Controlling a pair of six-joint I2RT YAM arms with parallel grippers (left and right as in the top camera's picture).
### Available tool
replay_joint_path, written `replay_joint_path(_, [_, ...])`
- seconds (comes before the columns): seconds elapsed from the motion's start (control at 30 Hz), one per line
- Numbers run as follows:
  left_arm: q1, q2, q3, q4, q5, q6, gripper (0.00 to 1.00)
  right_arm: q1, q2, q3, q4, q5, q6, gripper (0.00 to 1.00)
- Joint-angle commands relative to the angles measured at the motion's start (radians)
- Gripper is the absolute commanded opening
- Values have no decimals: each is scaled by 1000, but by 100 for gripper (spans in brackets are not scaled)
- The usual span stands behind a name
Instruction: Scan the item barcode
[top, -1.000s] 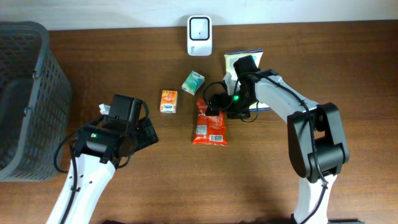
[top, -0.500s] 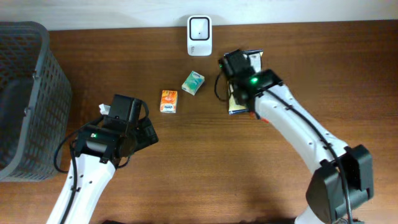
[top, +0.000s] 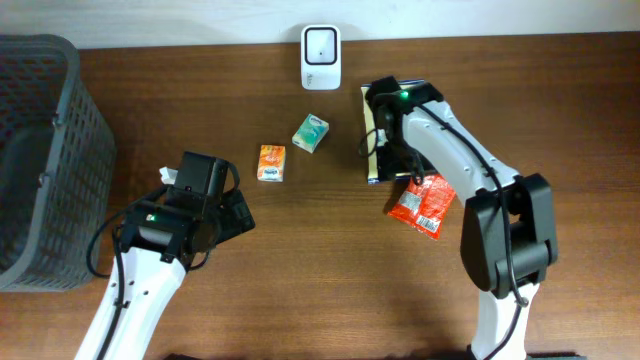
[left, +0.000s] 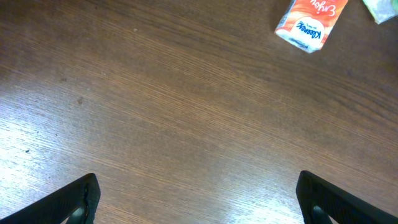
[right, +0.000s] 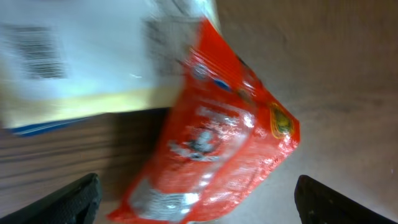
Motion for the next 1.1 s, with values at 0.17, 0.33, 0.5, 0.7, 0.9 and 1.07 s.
replay_joint_path(0.17, [0, -3, 1, 1, -11, -13, 99, -75, -11, -158, 137, -106, 91, 77])
replay_joint_path(0.33, [0, -3, 1, 1, -11, -13, 99, -77, -11, -181, 142, -48, 106, 25])
replay_joint_path(0.5, [0, -3, 1, 1, -11, -13, 99, -78, -43, -82, 15, -89, 63, 4])
replay_joint_path(0.7, [0, -3, 1, 1, -11, -13, 99, -78, -41, 186, -31, -761, -372, 4])
replay_joint_path(0.9, [0, -3, 1, 1, -11, -13, 99, -77, -11, -96, 568, -1228, -81, 4])
replay_joint_path(1.07, [0, -3, 1, 1, -11, -13, 99, -106, -11, -379, 809, -1067, 95, 16])
